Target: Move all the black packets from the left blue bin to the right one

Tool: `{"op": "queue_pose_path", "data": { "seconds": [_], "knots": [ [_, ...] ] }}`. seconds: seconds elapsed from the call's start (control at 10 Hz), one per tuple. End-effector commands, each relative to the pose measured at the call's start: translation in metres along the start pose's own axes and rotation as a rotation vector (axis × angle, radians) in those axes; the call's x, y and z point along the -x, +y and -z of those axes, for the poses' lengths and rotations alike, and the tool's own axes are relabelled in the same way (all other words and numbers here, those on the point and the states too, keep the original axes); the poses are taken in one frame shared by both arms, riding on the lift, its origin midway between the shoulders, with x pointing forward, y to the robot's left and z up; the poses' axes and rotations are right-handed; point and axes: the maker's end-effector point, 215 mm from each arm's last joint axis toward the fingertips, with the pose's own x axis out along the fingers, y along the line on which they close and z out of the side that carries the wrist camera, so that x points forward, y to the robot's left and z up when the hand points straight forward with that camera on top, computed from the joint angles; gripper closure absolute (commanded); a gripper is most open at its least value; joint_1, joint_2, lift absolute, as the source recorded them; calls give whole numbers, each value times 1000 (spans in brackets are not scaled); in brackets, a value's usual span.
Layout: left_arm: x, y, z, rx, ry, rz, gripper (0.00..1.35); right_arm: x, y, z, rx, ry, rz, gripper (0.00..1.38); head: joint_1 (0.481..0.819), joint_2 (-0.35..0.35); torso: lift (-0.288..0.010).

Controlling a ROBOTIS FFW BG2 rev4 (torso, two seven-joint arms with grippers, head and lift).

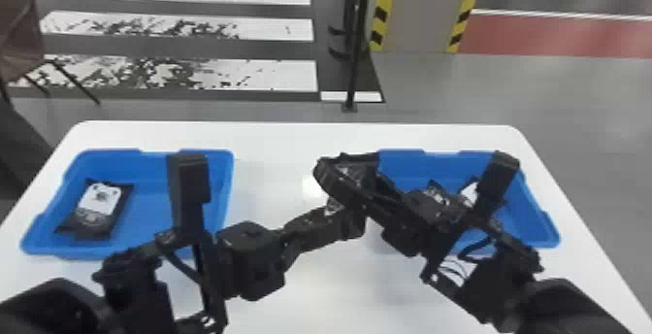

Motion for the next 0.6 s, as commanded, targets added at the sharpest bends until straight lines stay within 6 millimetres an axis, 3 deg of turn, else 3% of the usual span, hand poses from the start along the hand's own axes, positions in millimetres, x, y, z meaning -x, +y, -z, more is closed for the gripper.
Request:
{"op": "queue_pose_path", "data": {
  "seconds": [0.0,0.1,0.2,0.3,0.4,0.5],
  "knots": [
    [0,-1,-1,2,-4,2,1211,2,0,-2,1,-18,3,1280,695,-69,-140],
    [0,-1,-3,4,-8,6,1211,2,0,-1,-1,-20,3,1280,695,-69,-140],
    [1,-3,-5,13,-18,11,1127,2,2,-4,-8,-29,-4,1280,695,-70,-140],
    [2,-3,-3,25,-14,14,822,2,5,-6,-36,-44,-14,1280,695,-71,-140],
    [4,-1,1,33,-8,9,429,6,-3,-10,-38,-58,5,1280,695,-70,-140],
    [5,1,0,39,-17,5,154,16,-23,-19,-4,-62,50,1280,695,-71,-140]
  ]
}}
